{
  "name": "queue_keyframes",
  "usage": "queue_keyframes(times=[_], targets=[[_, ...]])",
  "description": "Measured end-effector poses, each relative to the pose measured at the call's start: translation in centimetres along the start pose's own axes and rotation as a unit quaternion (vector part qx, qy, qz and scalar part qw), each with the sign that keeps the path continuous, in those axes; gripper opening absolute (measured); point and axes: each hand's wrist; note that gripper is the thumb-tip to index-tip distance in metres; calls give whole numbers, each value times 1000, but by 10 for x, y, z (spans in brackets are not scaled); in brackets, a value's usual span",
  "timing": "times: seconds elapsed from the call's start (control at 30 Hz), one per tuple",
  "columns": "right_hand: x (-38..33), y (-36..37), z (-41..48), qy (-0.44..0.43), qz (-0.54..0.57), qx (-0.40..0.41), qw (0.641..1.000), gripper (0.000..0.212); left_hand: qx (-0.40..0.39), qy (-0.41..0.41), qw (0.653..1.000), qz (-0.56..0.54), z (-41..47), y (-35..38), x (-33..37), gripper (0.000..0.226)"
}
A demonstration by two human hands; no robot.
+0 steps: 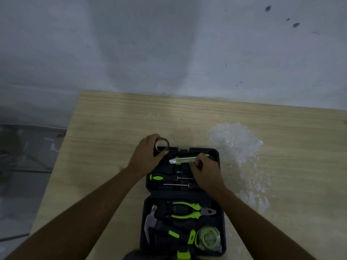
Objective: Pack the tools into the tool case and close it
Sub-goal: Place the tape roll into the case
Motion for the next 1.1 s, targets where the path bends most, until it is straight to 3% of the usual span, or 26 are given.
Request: queue_keyframes(times=[0.13,0.27,0.37,0.5,0.73,0.87,0.97,1.03,1.1], targets=[[-18,16,2,0,1,-23,1000,38,-23,4,999,35,-30,9,-13,60],[-36,30,5,-75,-50,-67,994,4,-4,-2,999,41,-39,15,-16,55],[-43,44,8,-127,-145,-125,973,34,18,-4,1000,2,-38,15,-15,43],[-49,51,5,-138,-268,-180,936,50,-7,2,1000,-20,-40,13,-20,44],[-52,51,5,-148,-370,-177,900,52,53,14,996,65,-37,9,-24,30],[-58,50,9,-136,-402,-222,878,54,19,-11,995,98,-25,7,-20,26],[-59,37,19,-108,-316,-223,916,39,-6,-45,997,58,-23,8,-15,32],[-46,26,20,-78,-234,-135,960,30,21,-89,996,3,-32,11,-13,38],[-26,11,17,-24,-209,-4,978,26,44,-152,987,-28,-44,15,-12,41]])
Point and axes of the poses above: each hand's wrist, its own z-axis towards the middle knuckle, its own y-axis out of the palm, x = y × z, and after that the axes turned 1 degree about -z, right-handed
